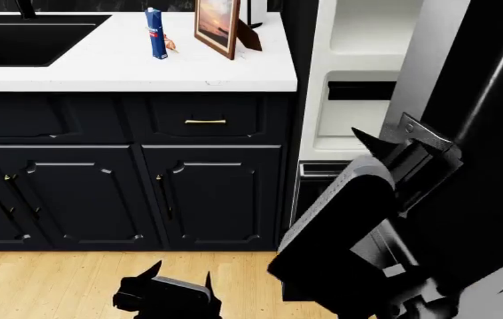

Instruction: Open the fridge door

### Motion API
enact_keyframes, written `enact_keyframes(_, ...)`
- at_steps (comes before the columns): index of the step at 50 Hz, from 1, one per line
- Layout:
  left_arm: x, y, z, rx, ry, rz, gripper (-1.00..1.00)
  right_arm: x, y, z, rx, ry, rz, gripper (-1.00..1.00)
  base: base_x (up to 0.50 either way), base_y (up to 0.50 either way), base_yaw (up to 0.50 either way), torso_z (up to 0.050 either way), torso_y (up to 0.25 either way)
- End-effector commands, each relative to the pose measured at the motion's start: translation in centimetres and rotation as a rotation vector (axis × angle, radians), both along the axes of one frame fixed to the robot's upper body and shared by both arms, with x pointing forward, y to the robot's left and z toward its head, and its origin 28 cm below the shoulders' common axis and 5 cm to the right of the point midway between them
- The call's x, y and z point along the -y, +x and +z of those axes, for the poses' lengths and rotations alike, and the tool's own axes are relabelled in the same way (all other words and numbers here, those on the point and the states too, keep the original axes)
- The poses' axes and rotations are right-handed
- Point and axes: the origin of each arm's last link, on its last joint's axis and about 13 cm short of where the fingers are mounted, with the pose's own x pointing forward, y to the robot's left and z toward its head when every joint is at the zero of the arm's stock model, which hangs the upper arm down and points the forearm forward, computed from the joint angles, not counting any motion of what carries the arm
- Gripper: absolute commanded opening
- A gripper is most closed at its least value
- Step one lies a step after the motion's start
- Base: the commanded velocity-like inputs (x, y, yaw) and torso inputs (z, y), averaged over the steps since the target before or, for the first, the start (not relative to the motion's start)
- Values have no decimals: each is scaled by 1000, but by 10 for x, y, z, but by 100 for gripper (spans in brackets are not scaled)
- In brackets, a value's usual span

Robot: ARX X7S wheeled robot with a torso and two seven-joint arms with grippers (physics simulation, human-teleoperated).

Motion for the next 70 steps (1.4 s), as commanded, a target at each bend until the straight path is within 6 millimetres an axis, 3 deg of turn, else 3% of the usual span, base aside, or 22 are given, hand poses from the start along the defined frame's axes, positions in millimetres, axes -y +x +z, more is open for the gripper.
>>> enact_keyframes(1, -2, 0, -1, -3, -4, 11, 100, -17, 33, -10, 3, -10, 97, 100, 0, 0, 0, 0, 0)
enact_keyframes(11, -2, 0, -3, -6, 7, 15, 100, -41, 71, -21, -12, 20, 179, 100, 0, 0, 0, 0, 0)
enact_keyframes(22, 0, 1, -6, -12, 23, 12, 100, -62, 89, -36, -54, 22, 257, 100, 0, 0, 0, 0, 0)
enact_keyframes(29, 2, 0, -7, -15, 25, 7, 100, -73, 103, -31, -61, 91, 293, 100, 0, 0, 0, 0, 0)
enact_keyframes(34, 0, -1, -8, -19, 26, 10, 100, -79, 118, -22, -85, 266, 317, 100, 0, 0, 0, 0, 0)
enact_keyframes(44, 0, -3, -6, -30, 8, -6, 100, -79, 158, -19, -229, 632, 253, 100, 0, 0, 0, 0, 0)
enact_keyframes(51, -1, -3, -7, -37, 14, -13, 100, -77, 177, -25, -306, 769, 183, 100, 0, 0, 0, 0, 0)
enact_keyframes(70, -1, -4, -8, -40, 46, -24, 100, -66, 195, -25, -289, 928, 17, 100, 0, 0, 0, 0, 0)
